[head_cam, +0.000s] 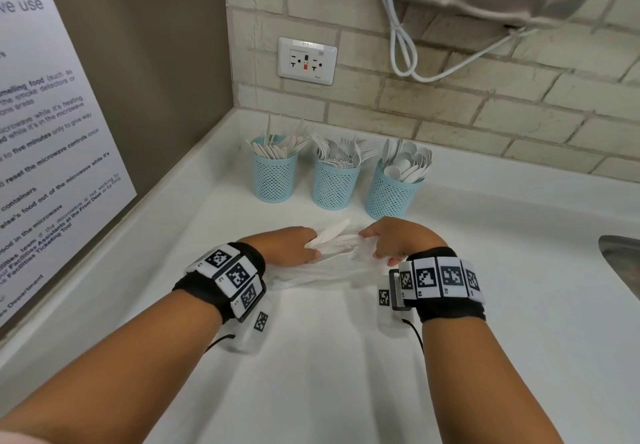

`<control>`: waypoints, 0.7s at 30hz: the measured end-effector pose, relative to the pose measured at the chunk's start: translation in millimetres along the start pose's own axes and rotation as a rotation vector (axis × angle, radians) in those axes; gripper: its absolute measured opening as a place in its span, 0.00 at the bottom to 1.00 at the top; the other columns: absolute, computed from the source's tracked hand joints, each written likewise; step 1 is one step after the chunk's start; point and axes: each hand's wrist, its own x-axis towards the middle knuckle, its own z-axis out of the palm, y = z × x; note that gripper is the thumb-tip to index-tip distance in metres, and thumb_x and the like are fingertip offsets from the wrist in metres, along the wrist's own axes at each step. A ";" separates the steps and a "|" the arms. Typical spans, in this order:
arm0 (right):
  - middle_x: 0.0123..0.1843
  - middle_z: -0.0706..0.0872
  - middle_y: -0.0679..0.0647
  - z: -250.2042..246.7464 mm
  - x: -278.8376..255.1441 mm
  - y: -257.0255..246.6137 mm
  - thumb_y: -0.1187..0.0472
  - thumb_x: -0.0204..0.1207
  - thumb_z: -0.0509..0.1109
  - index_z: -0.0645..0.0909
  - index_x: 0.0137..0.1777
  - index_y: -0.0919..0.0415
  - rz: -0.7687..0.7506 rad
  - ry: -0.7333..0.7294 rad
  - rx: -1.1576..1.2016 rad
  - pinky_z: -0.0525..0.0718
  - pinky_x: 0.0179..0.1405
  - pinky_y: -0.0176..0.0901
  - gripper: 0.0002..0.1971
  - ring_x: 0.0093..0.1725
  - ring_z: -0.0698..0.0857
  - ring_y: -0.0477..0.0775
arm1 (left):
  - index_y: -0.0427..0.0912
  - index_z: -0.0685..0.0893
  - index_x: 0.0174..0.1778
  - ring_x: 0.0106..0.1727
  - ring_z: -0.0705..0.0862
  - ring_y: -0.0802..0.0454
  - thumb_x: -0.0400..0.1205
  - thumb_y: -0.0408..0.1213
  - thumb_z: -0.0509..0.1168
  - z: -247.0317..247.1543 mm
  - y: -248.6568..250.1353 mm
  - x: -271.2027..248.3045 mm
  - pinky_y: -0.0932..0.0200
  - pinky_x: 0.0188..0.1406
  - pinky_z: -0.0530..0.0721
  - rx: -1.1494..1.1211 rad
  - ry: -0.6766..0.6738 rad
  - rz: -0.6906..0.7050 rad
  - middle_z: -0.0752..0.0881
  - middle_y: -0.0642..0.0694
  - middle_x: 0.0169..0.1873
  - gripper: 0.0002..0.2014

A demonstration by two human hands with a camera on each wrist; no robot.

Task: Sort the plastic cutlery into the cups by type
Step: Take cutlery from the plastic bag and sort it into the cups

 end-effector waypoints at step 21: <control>0.31 0.71 0.48 14.9 19.4 9.7 0.49 0.80 0.65 0.69 0.29 0.57 -0.126 0.123 0.208 0.62 0.30 0.37 0.21 0.31 0.70 0.46 | 0.44 0.74 0.34 0.30 0.74 0.56 0.83 0.44 0.63 -0.4 -8.3 2.2 0.66 0.31 0.70 -0.310 0.125 0.014 0.78 0.52 0.29 0.13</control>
